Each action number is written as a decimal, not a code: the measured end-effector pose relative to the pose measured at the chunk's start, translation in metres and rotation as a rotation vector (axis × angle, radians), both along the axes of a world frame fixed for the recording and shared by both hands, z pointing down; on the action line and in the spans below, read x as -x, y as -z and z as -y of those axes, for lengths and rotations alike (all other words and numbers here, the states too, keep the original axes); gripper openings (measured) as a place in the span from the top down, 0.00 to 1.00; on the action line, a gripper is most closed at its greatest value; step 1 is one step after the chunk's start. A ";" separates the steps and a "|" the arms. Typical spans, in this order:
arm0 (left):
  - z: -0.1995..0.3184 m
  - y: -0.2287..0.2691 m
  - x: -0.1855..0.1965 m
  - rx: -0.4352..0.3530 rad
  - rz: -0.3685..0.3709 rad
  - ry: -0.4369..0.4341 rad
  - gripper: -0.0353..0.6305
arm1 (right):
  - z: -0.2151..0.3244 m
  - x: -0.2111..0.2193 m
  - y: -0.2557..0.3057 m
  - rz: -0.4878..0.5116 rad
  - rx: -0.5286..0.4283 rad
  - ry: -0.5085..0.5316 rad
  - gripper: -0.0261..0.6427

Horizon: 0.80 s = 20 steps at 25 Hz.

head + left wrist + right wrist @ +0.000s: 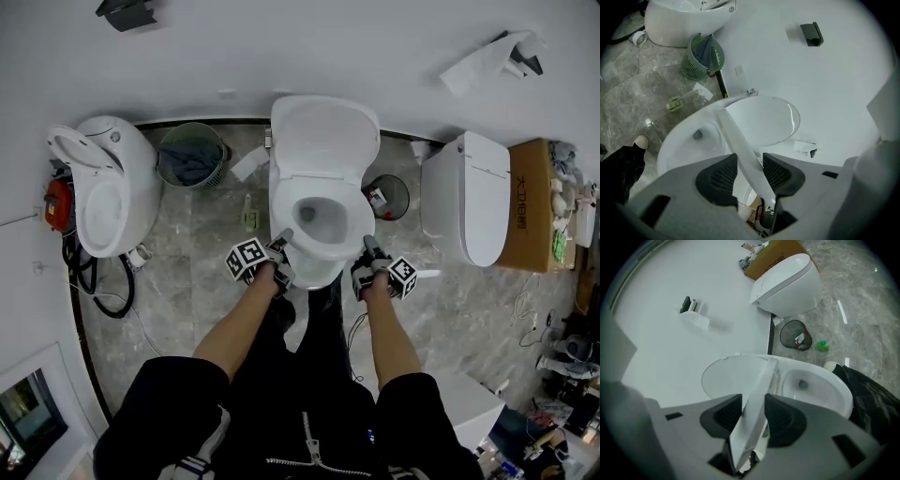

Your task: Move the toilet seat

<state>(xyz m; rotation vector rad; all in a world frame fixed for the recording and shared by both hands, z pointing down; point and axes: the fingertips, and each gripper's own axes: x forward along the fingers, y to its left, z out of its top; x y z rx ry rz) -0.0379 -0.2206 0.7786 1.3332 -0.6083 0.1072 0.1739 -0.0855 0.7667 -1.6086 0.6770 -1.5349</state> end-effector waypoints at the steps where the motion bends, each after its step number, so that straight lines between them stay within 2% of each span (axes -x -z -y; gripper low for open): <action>1: 0.004 0.003 -0.002 0.000 -0.004 0.008 0.69 | 0.005 -0.003 0.003 0.004 -0.016 0.011 0.73; 5: 0.028 0.020 -0.016 -0.009 -0.030 0.065 0.68 | 0.028 -0.017 0.016 0.039 -0.066 0.061 0.71; 8: 0.051 0.034 -0.029 -0.016 -0.056 0.130 0.67 | 0.059 -0.033 0.031 0.035 -0.155 0.089 0.69; 11: 0.078 0.047 -0.043 -0.026 -0.076 0.210 0.67 | 0.086 -0.047 0.042 0.070 -0.168 0.094 0.67; 14: 0.107 0.057 -0.059 -0.024 -0.090 0.277 0.67 | 0.121 -0.067 0.051 0.062 -0.214 0.151 0.63; 20: 0.155 0.065 -0.081 -0.029 -0.072 0.382 0.65 | 0.167 -0.086 0.070 0.141 -0.222 0.151 0.62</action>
